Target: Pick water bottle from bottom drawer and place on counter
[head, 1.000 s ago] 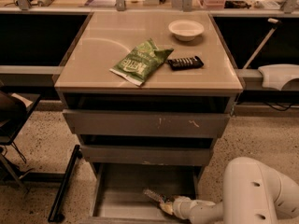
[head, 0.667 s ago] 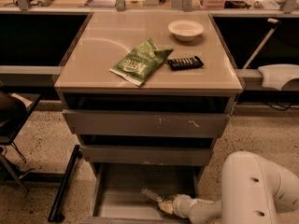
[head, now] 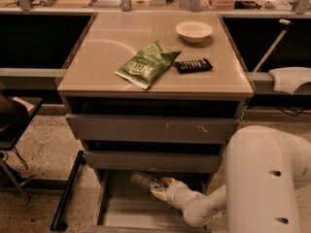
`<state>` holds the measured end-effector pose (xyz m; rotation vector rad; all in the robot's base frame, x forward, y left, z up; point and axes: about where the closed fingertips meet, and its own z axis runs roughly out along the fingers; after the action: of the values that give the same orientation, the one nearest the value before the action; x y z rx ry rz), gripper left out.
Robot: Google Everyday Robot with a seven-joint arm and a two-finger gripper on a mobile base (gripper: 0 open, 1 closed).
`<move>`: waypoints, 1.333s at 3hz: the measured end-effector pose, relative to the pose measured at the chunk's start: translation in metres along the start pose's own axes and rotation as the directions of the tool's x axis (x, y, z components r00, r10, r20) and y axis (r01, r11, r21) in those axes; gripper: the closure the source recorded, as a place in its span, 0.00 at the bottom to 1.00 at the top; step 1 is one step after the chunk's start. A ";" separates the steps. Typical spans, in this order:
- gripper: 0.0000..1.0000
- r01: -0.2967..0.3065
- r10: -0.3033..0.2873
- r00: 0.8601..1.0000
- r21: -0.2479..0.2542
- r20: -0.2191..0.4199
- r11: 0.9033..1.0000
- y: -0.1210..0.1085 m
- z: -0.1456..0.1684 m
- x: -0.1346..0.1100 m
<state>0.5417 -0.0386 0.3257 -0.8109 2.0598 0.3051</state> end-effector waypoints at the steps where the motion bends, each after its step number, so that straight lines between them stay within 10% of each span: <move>1: 1.00 0.069 -0.084 0.988 0.111 0.134 0.991 0.011 -0.054 -0.088; 3: 1.00 0.115 -0.137 0.979 0.148 0.151 0.982 0.030 -0.089 -0.115; 4: 1.00 0.179 -0.214 0.964 0.211 0.156 0.961 0.039 -0.131 -0.137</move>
Offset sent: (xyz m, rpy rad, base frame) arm -0.0041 0.0198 0.0890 0.0015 -0.1641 -0.0225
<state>0.4867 -0.0137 0.5094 -0.8301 1.7937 0.0599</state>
